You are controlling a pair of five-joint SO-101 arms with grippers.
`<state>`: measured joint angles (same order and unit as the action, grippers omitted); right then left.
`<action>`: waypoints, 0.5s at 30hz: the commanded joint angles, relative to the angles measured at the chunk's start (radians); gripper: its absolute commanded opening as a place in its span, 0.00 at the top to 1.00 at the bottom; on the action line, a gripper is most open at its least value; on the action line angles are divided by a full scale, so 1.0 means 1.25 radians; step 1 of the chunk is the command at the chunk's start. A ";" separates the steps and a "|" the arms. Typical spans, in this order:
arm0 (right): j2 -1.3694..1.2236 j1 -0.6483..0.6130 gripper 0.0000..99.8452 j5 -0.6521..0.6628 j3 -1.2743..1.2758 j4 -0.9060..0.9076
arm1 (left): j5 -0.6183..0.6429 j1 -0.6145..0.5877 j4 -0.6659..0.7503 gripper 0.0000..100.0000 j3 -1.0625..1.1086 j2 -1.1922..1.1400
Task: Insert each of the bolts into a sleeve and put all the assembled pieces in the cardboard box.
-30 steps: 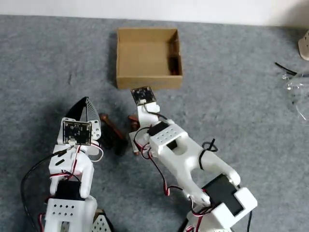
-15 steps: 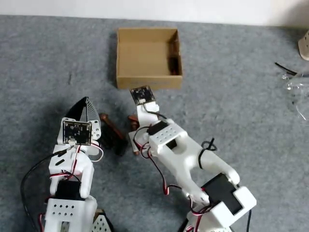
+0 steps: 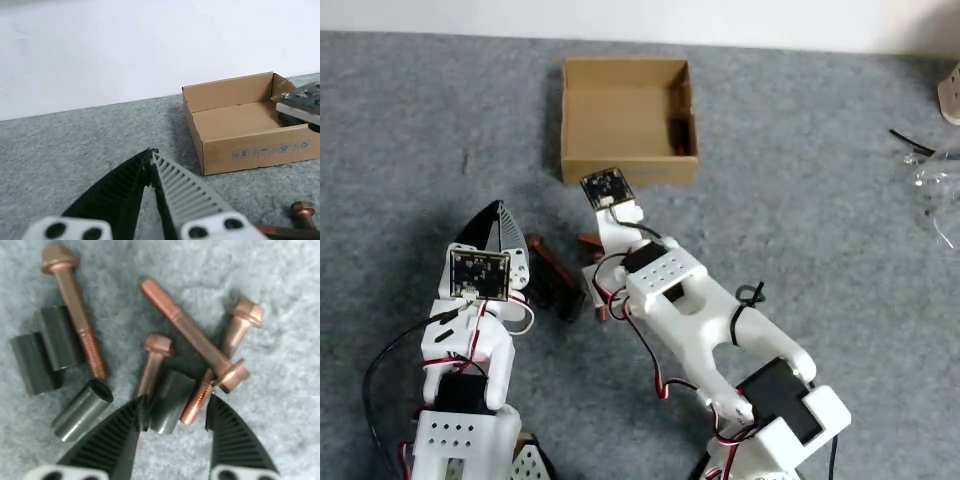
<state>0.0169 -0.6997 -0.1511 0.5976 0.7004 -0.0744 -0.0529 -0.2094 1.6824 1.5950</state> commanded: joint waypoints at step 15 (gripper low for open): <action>0.007 -0.079 0.83 -0.037 -0.071 0.008 | 0.007 0.006 0.017 0.99 0.008 0.002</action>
<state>0.0169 -0.7825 -0.1788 0.5608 0.7004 -0.0744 -0.0529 -0.2094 1.6824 1.5950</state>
